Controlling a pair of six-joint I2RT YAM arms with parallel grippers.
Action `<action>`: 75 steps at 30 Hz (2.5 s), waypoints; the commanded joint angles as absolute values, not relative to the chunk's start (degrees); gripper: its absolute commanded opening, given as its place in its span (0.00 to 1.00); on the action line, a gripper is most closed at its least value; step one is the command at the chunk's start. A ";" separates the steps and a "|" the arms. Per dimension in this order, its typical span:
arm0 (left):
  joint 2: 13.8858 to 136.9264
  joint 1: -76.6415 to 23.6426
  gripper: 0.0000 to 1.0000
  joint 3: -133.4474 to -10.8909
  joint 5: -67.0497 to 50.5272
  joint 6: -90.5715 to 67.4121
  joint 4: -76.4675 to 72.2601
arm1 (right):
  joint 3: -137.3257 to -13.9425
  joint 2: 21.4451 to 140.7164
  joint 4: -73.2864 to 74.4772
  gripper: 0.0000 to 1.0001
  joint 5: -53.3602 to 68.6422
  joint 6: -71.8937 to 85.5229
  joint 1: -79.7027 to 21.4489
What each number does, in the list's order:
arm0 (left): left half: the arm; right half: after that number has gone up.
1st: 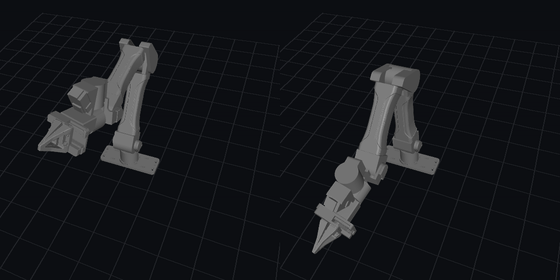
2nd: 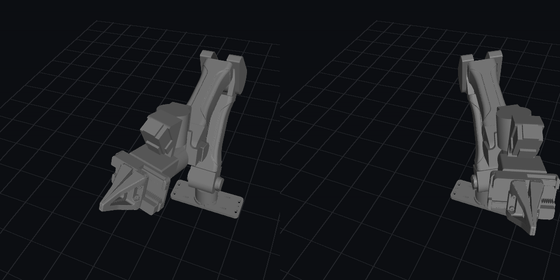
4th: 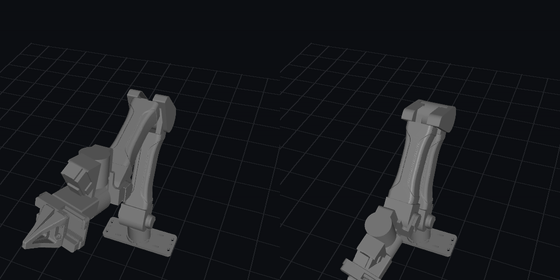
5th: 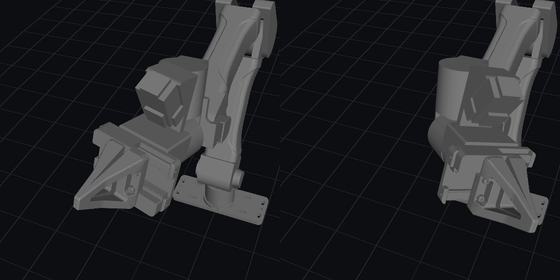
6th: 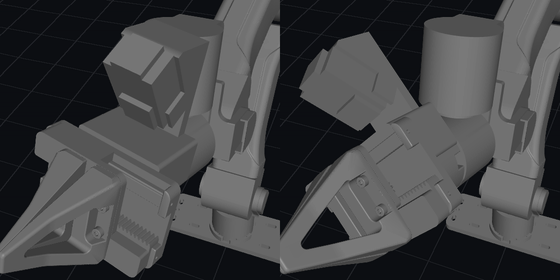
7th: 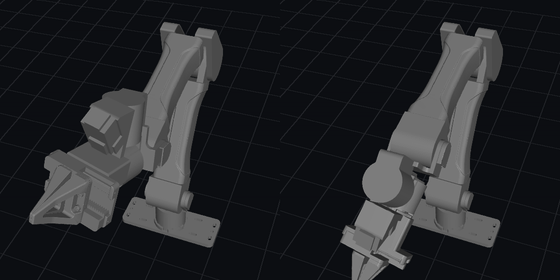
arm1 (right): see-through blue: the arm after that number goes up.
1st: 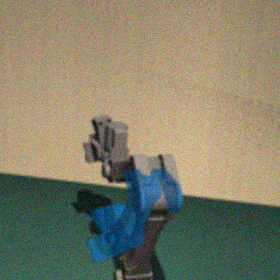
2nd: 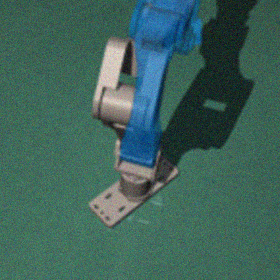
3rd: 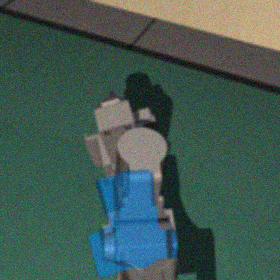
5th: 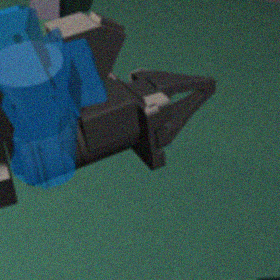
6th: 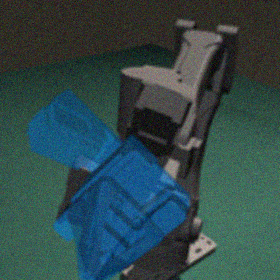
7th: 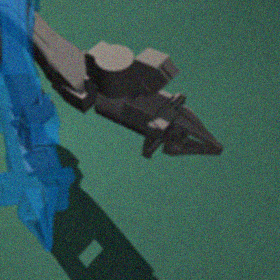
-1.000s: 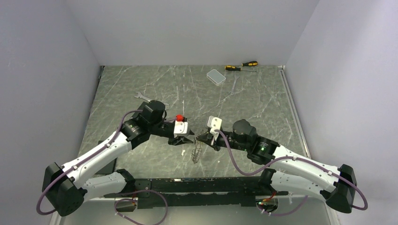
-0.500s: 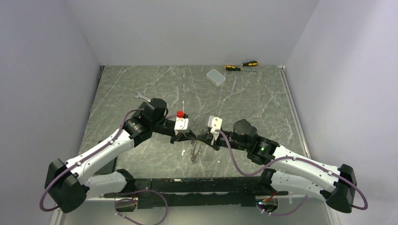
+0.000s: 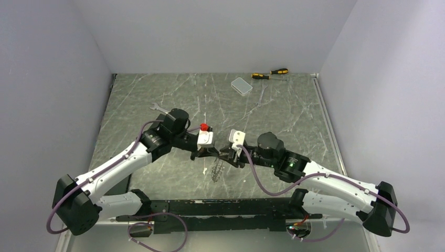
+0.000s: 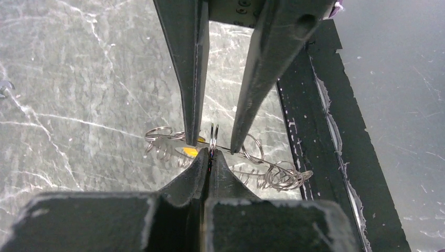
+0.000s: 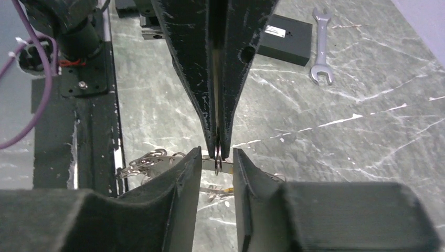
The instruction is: Put the keys on the keyring
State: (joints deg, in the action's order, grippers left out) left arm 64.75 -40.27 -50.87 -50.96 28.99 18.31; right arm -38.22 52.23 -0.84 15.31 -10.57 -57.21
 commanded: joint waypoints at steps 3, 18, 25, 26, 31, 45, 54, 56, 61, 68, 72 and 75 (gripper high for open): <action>67.03 -40.34 0.00 -56.12 -48.31 34.05 24.35 | -43.92 52.21 7.29 0.40 12.41 -16.87 -57.30; 66.48 -40.34 0.00 -56.45 -48.17 34.02 26.07 | -47.19 57.32 7.41 0.42 14.91 -18.57 -57.30; 66.48 -40.33 0.00 -56.11 -48.25 34.25 26.28 | -47.37 58.36 4.33 0.38 15.90 -17.05 -57.30; 66.53 -40.32 0.00 -56.13 -48.16 34.27 26.33 | -47.31 58.32 4.22 0.37 15.95 -17.05 -57.30; 66.62 -40.33 0.00 -56.25 -48.48 34.28 26.41 | -47.20 58.57 3.90 0.28 16.49 -16.85 -57.30; 66.43 -40.29 0.00 -55.85 -49.00 34.18 25.83 | -46.01 59.36 2.38 0.04 17.04 -15.99 -57.30; 64.14 -40.34 0.23 -54.49 -47.85 32.44 23.21 | -44.45 57.80 -0.97 0.00 16.71 -13.87 -57.26; 62.81 -40.18 0.34 -53.89 -47.21 32.08 22.44 | -43.84 56.90 -2.19 0.00 16.56 -13.21 -57.30; 60.03 -38.98 0.53 -52.04 -47.05 29.94 18.61 | -42.44 54.69 -3.63 0.00 15.55 -12.47 -57.30; 58.01 -36.19 0.54 -49.96 -49.97 24.71 11.99 | -41.42 51.74 -4.83 0.00 13.72 -11.52 -57.30; 58.48 -35.16 0.54 -49.80 -51.98 22.63 9.50 | -40.65 49.60 -6.38 0.00 12.38 -11.10 -57.30; 58.79 -34.49 0.53 -49.75 -53.85 21.12 7.73 | -40.23 48.27 -6.97 0.00 11.69 -10.69 -57.30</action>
State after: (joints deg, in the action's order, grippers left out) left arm 59.00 -35.38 -49.76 -49.34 24.75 13.26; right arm -40.38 50.96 -0.27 13.45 -11.92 -57.21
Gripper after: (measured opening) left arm 0.539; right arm 0.023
